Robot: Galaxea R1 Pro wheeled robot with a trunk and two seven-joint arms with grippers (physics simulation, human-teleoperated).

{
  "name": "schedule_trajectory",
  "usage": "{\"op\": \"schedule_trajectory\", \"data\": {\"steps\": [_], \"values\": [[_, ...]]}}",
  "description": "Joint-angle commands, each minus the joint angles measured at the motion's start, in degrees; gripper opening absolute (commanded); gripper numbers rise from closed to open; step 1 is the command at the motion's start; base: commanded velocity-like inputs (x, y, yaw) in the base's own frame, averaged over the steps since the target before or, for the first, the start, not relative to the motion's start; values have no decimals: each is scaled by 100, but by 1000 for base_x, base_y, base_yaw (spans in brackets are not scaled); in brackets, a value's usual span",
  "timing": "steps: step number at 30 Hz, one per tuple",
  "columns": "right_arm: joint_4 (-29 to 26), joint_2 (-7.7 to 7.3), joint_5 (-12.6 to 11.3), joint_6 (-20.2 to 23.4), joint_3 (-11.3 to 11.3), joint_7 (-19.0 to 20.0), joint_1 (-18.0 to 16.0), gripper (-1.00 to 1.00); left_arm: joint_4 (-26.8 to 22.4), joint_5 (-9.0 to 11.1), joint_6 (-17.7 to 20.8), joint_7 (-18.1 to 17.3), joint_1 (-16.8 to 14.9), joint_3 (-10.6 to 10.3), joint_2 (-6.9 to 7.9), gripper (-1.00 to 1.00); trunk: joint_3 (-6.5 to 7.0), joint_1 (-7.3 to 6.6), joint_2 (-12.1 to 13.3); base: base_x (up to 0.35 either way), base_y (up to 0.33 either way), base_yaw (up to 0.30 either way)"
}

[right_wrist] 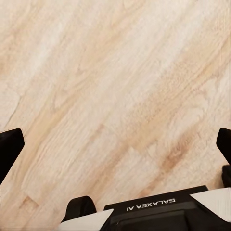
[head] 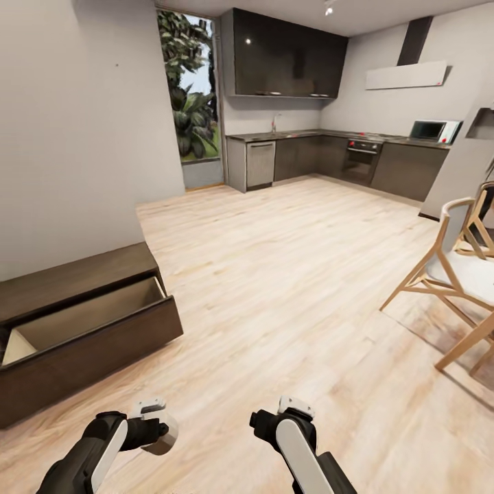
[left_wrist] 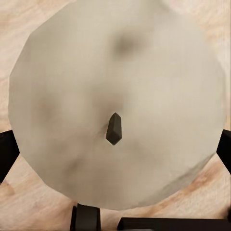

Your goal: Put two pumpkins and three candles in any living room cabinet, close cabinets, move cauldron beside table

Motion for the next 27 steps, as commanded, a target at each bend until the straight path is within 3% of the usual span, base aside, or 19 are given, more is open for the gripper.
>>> {"op": "schedule_trajectory", "data": {"steps": [1,14,27], "values": [[0,0,-1,0,0,0,0,100,0,3,2,0,0,-1,0,-100,18,-23,42,0,0,282],[0,0,-1,-3,0,0,0,100,0,9,22,6,0,4,0,-100,252,-308,563,0,0,282],[0,0,-1,1,9,0,0,100,0,5,27,6,0,4,-114,-100,485,-594,1084,0,0,282]]}}
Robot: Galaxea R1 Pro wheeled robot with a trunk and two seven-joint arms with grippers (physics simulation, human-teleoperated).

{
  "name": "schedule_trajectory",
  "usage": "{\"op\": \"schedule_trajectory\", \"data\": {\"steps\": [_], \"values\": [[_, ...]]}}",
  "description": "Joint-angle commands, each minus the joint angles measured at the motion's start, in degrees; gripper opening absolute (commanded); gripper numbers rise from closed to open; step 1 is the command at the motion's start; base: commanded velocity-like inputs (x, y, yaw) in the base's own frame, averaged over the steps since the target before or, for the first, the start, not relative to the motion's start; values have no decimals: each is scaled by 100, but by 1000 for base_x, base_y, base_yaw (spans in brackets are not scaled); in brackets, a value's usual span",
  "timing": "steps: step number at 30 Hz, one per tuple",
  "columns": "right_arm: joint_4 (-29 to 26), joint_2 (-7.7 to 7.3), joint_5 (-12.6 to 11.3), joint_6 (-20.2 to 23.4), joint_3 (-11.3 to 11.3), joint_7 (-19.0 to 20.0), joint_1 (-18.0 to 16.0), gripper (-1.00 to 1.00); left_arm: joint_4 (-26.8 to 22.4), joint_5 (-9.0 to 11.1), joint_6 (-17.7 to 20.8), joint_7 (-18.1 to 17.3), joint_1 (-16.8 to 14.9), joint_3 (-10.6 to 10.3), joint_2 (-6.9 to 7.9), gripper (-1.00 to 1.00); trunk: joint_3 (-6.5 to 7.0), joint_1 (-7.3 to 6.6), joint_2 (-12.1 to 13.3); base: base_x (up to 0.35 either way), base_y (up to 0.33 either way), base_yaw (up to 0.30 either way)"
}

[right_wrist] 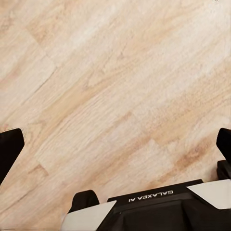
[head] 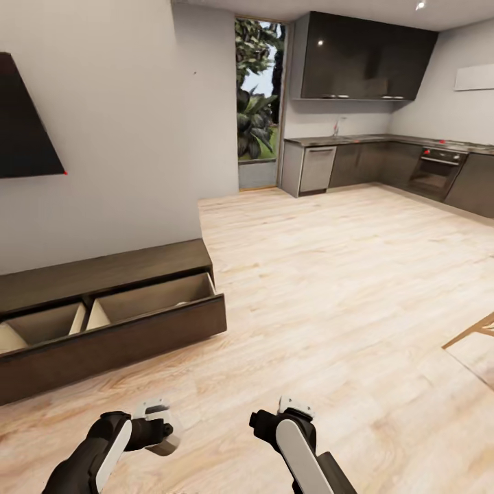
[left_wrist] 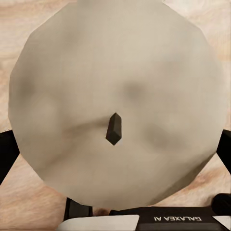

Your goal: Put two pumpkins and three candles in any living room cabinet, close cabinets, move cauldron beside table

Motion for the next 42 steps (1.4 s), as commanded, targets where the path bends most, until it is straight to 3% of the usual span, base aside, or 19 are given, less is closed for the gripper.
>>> {"op": "schedule_trajectory", "data": {"steps": [1,33,37,40,42], "values": [[0,0,-1,0,0,0,0,100,0,3,0,0,0,0,0,-100,19,-23,42,0,0,282],[24,0,-2,9,8,0,-3,100,0,-10,6,8,0,5,5,-100,593,-725,1325,0,0,282],[167,0,-3,28,17,0,-125,100,0,-20,28,1,0,31,8,-100,665,-813,1485,0,0,282],[389,0,-8,45,63,0,-224,100,-78,-6,276,-13,-17,56,16,-100,719,-879,1606,0,0,282],[455,0,-9,57,80,-8,-277,100,-325,-17,837,-10,-69,59,36,-100,755,-923,1686,0,0,282]]}}
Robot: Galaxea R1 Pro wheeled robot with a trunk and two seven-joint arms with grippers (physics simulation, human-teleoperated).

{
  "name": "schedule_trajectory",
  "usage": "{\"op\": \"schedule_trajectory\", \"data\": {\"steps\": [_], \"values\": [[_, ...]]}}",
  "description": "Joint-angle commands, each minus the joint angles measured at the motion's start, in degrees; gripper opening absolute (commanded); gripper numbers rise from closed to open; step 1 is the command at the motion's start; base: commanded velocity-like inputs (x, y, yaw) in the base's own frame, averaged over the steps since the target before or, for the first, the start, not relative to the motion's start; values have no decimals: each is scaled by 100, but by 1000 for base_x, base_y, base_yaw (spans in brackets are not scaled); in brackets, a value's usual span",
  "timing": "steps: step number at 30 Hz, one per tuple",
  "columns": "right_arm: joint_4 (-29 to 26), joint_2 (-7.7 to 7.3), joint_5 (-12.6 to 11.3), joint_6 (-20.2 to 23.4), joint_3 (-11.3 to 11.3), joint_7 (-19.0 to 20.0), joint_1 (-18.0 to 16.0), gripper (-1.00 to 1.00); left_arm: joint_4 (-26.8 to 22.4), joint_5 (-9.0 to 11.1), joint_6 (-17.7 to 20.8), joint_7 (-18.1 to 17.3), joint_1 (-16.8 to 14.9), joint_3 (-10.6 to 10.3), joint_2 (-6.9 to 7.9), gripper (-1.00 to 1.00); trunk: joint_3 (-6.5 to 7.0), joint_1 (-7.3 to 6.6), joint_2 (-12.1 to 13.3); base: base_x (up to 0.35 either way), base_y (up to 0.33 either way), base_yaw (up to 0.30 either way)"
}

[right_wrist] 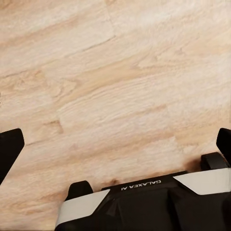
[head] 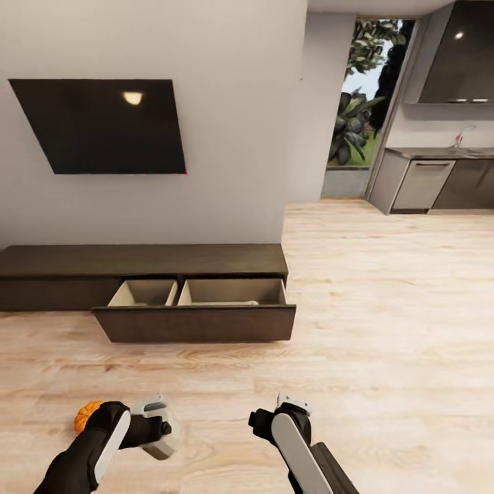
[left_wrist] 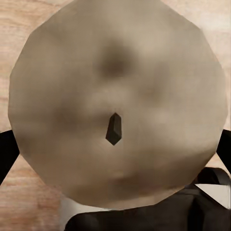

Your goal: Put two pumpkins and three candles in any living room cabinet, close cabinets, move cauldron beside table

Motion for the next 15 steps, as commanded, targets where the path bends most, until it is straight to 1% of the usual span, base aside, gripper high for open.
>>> {"op": "schedule_trajectory", "data": {"steps": [1,3,4,5,6,8,11,13,14,15], "values": [[21,0,-1,15,6,-3,-38,100,-224,2,267,1,-37,4,12,-100,18,-23,42,0,0,282],[39,0,-2,82,17,-11,-90,100,-801,-2,572,5,-78,8,21,-100,54,-67,122,0,0,282],[40,0,0,134,17,-19,-104,100,-1094,-5,657,15,-88,9,16,-100,72,-88,162,0,0,282],[36,0,1,161,17,-22,-109,100,-1221,-13,687,27,-94,9,13,-100,90,-110,202,0,0,282],[21,0,9,231,17,-32,-118,100,-1477,-71,746,75,-100,2,-1,-100,108,-132,242,0,0,274],[15,0,13,284,17,-39,-124,100,-1614,-159,752,123,-105,0,-17,-100,143,-176,322,0,0,249],[37,0,19,314,12,-43,-127,100,-1531,-210,746,157,-112,1,-32,-100,196,-242,443,0,0,100],[51,0,23,317,13,-46,-128,100,-1396,-229,704,177,-112,-37,-98,-100,232,-286,523,0,0,25],[58,0,24,316,17,-37,-128,100,-1345,-247,695,207,-109,-45,-161,-100,232,-286,523,0,0,10],[60,0,24,315,20,-30,-128,100,-1315,-249,687,227,-108,-44,-184,-100,232,-286,523,0,0,6]]}}
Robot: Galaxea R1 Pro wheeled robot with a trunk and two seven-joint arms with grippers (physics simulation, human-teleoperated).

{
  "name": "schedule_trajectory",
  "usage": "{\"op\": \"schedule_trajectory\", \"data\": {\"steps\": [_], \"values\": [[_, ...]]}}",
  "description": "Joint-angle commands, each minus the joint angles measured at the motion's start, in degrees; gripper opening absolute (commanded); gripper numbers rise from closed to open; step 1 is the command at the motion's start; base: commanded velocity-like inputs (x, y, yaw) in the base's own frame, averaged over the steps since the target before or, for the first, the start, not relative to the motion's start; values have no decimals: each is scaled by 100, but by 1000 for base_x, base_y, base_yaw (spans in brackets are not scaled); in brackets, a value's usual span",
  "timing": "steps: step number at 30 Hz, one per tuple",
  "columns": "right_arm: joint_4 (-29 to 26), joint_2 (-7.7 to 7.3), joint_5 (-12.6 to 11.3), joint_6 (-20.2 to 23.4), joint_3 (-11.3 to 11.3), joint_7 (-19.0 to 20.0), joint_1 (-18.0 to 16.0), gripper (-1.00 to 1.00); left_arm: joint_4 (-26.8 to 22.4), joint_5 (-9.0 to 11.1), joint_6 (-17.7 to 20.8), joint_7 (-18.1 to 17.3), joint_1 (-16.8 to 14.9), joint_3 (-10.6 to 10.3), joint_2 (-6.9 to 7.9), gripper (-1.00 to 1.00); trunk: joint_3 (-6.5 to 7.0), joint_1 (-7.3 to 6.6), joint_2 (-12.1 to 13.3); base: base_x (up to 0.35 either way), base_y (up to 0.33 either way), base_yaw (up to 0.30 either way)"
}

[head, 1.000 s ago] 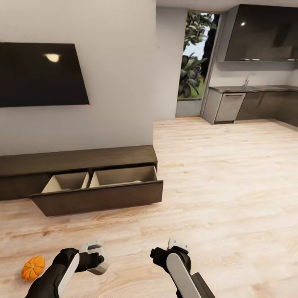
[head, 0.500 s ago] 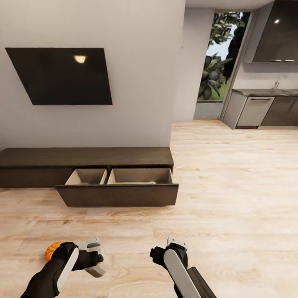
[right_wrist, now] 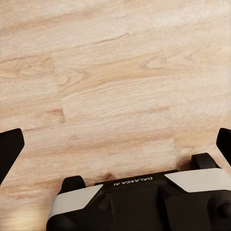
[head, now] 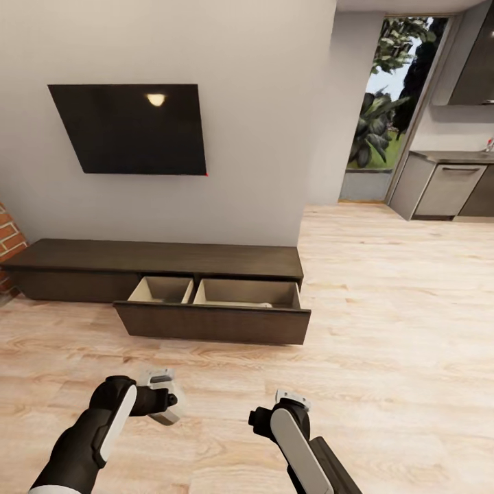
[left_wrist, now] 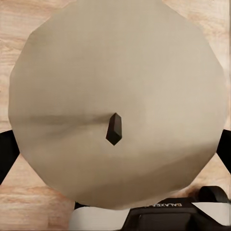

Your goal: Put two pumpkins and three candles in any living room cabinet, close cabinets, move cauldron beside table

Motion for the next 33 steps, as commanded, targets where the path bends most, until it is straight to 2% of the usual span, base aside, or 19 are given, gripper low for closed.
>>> {"op": "schedule_trajectory", "data": {"steps": [1,11,27,32,33], "values": [[3,0,-5,-1,4,13,0,100,3,-30,-8,18,-3,-5,-22,-100,0,0,0,0,0,3],[5,-47,1,-52,-36,27,0,100,-8,-37,-19,32,-1,27,-43,-100,0,0,0,3,-2,0],[-33,-43,-8,-34,-16,28,0,100,-156,-30,-20,32,0,47,-53,-100,0,0,0,290,-15,0],[-216,-70,-8,15,-71,-23,-1,100,-199,-30,-16,32,1,45,-55,-100,0,0,0,329,0,0],[-388,-97,-8,59,-94,-34,6,100,-201,-30,-14,32,1,42,-55,-100,0,0,0,328,0,0]]}}
